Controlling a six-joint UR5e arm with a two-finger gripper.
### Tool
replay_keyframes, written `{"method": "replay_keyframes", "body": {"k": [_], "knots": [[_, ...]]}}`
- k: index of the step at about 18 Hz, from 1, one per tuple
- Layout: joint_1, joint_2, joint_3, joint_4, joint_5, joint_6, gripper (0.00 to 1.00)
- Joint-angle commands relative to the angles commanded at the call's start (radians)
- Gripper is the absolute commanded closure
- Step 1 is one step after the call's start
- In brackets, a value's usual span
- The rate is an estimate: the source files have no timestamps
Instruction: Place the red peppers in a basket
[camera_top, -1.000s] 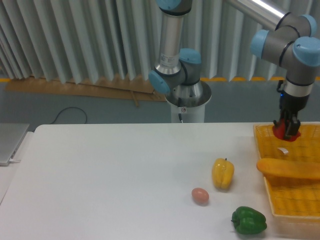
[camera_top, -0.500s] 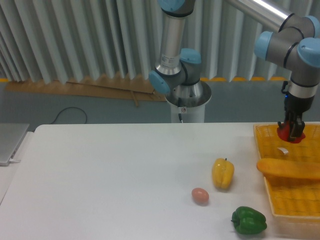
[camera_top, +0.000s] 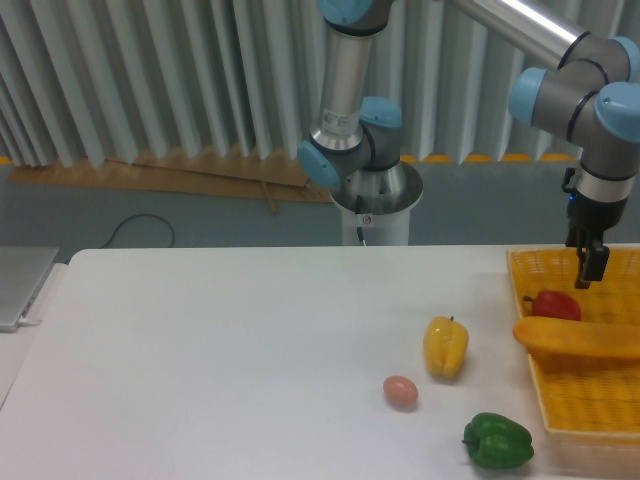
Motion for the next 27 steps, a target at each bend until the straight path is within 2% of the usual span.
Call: {"method": "replay_keyframes", "body": {"k": [5,17,23,27], "knots": [[-0.089,0.015,0.003,-0.005,-0.054,-0.224,0.00],[-0.281,0.077,-0.006,-0.020,-0.081,-0.506,0.00],[-0.328,0.086,-0.009,-0.028,-0.094,-0.534,0.00],[-0.347,0.126,-0.008,-0.072,-0.092,-0.560,0.00]]}}
